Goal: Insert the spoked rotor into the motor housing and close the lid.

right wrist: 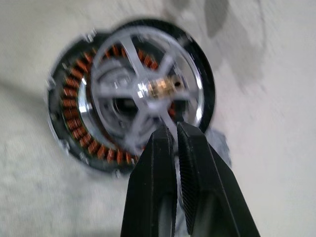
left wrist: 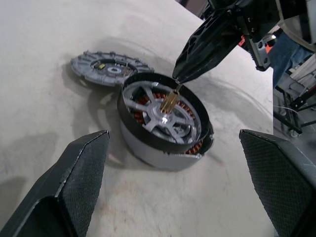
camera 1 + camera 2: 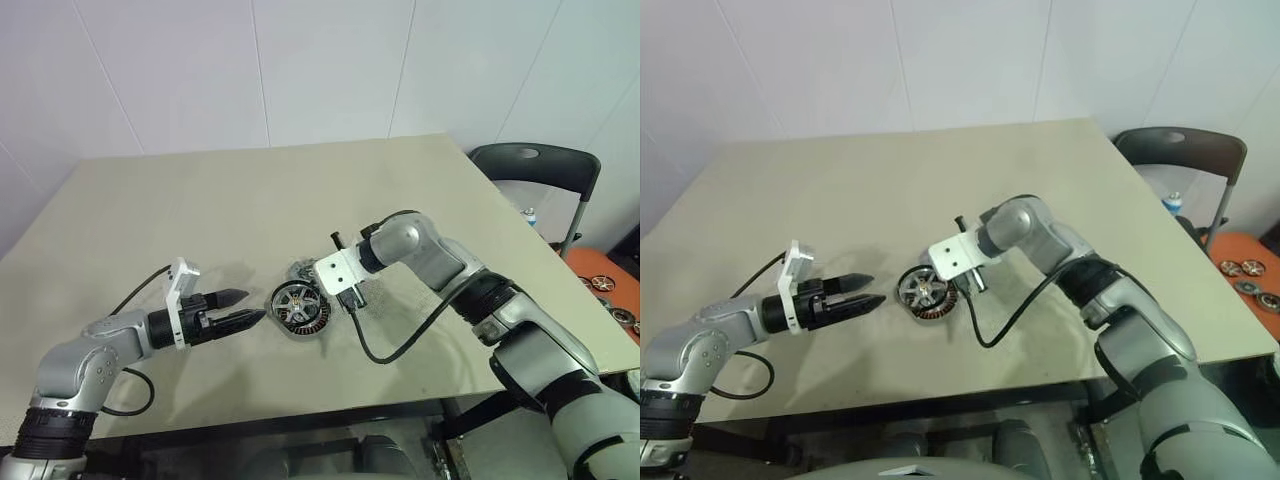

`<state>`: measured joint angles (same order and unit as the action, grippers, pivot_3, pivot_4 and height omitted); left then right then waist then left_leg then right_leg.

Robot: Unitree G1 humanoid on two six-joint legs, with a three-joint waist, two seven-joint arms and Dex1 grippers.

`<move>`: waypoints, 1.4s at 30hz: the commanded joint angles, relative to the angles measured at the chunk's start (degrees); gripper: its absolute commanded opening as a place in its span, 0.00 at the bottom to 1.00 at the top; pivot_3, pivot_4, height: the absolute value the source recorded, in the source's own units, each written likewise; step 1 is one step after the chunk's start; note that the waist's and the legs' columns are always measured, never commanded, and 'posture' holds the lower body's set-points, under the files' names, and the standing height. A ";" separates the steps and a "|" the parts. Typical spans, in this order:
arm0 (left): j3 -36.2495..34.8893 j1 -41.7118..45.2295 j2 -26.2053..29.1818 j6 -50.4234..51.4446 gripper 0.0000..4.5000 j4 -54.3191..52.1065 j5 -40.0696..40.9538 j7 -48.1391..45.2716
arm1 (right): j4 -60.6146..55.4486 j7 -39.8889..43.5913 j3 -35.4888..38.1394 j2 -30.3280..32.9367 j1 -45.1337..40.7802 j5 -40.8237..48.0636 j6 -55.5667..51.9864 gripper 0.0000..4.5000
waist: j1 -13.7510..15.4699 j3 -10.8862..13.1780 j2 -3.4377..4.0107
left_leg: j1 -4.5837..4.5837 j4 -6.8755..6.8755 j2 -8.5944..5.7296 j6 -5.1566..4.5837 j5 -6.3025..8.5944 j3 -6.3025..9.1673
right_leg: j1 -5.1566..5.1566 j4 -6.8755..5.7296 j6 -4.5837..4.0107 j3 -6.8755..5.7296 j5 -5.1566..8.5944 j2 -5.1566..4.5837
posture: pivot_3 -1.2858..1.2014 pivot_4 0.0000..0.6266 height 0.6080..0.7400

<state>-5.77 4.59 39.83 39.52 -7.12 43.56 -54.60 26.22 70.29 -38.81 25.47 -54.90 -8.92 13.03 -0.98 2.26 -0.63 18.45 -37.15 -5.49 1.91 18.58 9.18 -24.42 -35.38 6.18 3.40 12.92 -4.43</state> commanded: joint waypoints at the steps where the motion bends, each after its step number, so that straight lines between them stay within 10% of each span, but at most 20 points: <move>1: -1.94 -0.57 -0.19 -0.93 1.00 -2.62 -0.21 0.30 | -0.64 1.97 2.91 -0.16 -1.76 0.57 0.04 0.06 | 0.14 0.00 0.00 | 0.01 0.00 0.00 0.00 0.00 0.00 | 0.00 0.00 -0.01 0.00 0.00 0.00 | 0.52 0.00 1.00; 25: -1.29 0.77 -1.68 -0.52 1.00 -2.71 -2.58 1.56 | -15.54 6.48 6.39 6.20 6.78 -0.12 -4.79 0.06 | 0.36 0.00 0.00 | -0.01 -0.03 0.02 -0.02 0.02 -0.02 | 0.02 -0.02 -0.09 -0.06 -0.05 -0.02 | 0.52 0.00 1.00; 42: -1.97 -0.41 -3.44 -0.64 1.00 -4.02 -2.91 3.35 | -4.36 7.22 3.47 2.18 1.62 -5.54 8.90 0.06 | 0.24 0.00 0.00 | -0.02 -0.03 0.04 0.00 0.01 -0.02 | 0.02 -0.04 -0.10 -0.07 -0.06 0.00 | 0.52 0.00 1.00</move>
<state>-6.21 4.11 36.30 39.49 -9.14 40.52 -51.51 21.72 77.22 -35.61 27.95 -51.61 -14.37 20.43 -0.75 2.25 -0.63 18.42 -37.18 -5.45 1.91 18.59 9.16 -24.40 -35.42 6.09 3.33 12.86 -4.44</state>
